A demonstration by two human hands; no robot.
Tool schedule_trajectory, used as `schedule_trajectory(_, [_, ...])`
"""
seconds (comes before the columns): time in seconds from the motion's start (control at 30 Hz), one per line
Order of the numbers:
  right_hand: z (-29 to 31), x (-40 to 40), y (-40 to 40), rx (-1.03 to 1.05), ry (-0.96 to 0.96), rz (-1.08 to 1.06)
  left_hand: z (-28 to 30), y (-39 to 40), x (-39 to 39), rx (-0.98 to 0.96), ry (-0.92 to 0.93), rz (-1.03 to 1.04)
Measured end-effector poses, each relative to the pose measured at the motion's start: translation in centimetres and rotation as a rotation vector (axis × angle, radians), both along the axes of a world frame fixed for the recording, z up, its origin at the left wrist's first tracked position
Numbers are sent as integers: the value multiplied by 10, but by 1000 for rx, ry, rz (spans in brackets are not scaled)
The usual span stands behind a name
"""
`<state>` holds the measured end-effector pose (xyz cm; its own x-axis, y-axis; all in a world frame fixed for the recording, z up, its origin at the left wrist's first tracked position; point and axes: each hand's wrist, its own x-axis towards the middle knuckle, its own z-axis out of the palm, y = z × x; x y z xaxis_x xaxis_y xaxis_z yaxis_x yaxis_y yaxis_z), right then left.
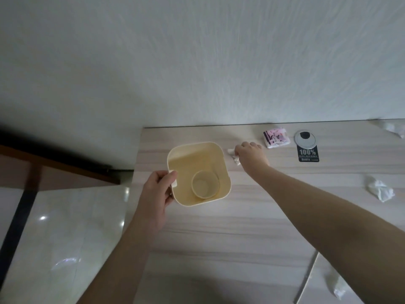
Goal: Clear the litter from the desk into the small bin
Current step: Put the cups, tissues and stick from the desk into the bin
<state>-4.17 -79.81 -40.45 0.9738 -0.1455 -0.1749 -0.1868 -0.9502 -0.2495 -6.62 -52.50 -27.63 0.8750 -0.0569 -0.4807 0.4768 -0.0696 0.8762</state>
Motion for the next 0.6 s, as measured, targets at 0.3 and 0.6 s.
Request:
schedule_trajectory(0.3, [57,-94,-5,386,-387,-149,3,1,-34,11,38,-71])
schedule_trajectory(0.6, [148,-179,54,641,-541,-163,6,26,-79,41,39,-134])
